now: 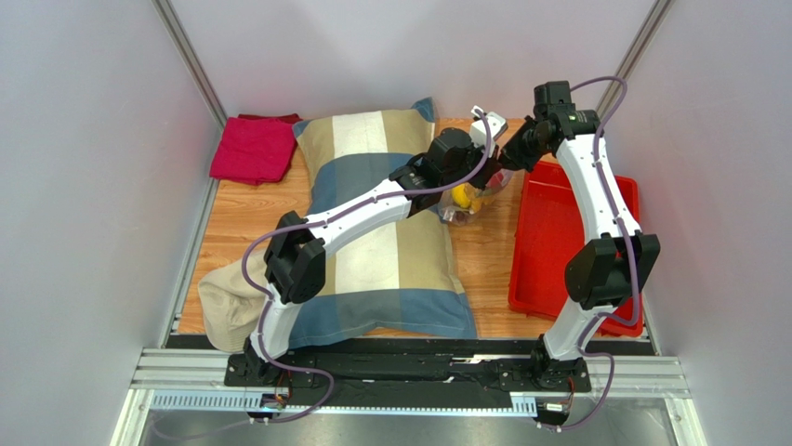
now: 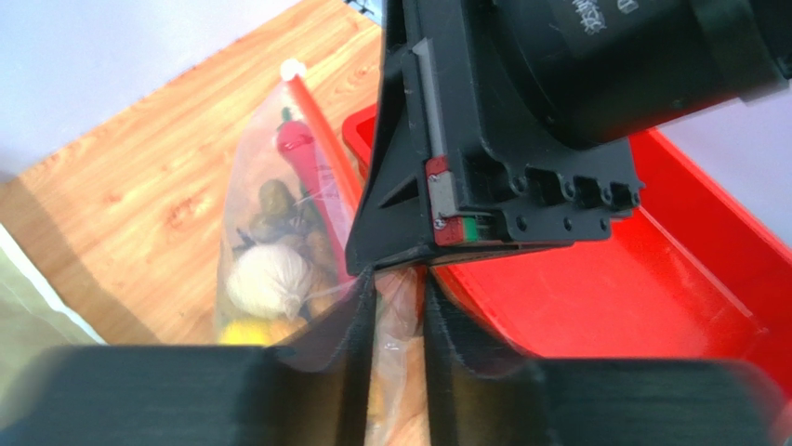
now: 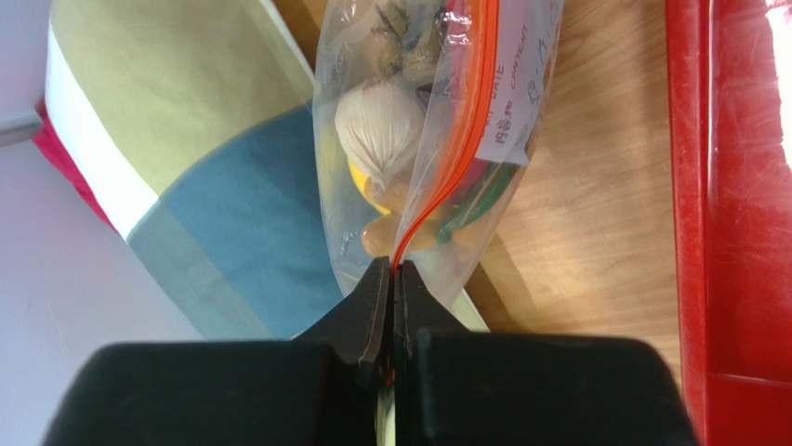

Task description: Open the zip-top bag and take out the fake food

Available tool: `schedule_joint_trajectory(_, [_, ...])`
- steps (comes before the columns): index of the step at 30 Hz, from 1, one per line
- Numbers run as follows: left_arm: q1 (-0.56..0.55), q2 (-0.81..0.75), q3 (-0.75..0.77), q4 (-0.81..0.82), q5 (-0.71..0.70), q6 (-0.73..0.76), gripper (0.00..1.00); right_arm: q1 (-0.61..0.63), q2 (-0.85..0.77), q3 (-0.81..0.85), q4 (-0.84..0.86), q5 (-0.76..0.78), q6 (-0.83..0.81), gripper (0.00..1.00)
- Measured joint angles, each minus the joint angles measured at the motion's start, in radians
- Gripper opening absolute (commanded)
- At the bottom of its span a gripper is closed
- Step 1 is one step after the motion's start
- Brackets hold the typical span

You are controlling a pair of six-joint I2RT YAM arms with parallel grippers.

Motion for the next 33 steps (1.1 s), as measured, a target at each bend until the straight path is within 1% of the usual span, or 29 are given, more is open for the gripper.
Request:
schedule_joint_trajectory(2, [0.003,0.000,-0.001,-0.006,0.009,-0.005,0.00,0.002,-0.001,-0.008,0.016,0.004,0.013,0.06])
schedule_joint_trajectory(5, [0.002,0.001,-0.002,-0.006,0.005,-0.006,0.00,0.008,-0.001,-0.009,0.021,0.013,0.015,0.23])
schedule_joint_trajectory(6, [0.002,0.001,-0.002,-0.006,0.005,-0.006,0.00,0.008,-0.001,-0.007,0.018,0.013,0.013,0.37])
schedule_joint_trajectory(8, [0.004,0.001,-0.008,-0.004,0.004,-0.006,0.00,0.007,0.001,0.004,0.003,0.008,0.004,0.49])
schedule_joint_trajectory(9, [0.005,0.001,-0.014,-0.002,0.004,-0.006,0.00,0.005,0.003,0.018,-0.008,0.004,-0.003,0.59])
schedule_joint_trajectory(11, [0.006,0.000,-0.032,0.004,0.003,-0.007,0.00,-0.005,0.013,0.058,-0.024,-0.004,-0.019,0.67])
schedule_joint_trajectory(12, [0.006,-0.001,-0.040,0.003,0.003,-0.007,0.00,-0.012,0.017,0.075,-0.026,-0.006,-0.026,0.73])
schedule_joint_trajectory(16, [0.006,-0.005,-0.074,0.002,0.009,-0.006,0.00,-0.076,0.039,0.114,-0.024,-0.015,-0.066,0.77])
schedule_joint_trajectory(17, [0.007,-0.007,-0.080,0.002,0.009,-0.007,0.00,-0.099,0.050,0.120,-0.023,-0.015,-0.077,0.80])
schedule_joint_trajectory(23, [0.019,-0.018,-0.090,0.003,0.029,-0.027,0.00,-0.213,0.132,0.122,-0.024,-0.004,-0.138,0.81])
schedule_joint_trajectory(28, [0.031,-0.032,-0.090,0.003,0.037,-0.032,0.00,-0.248,0.145,0.075,-0.022,-0.005,-0.155,0.80])
schedule_joint_trajectory(33, [0.034,-0.039,-0.090,0.003,0.050,-0.036,0.00,-0.249,0.195,0.063,0.008,-0.003,-0.152,0.74])
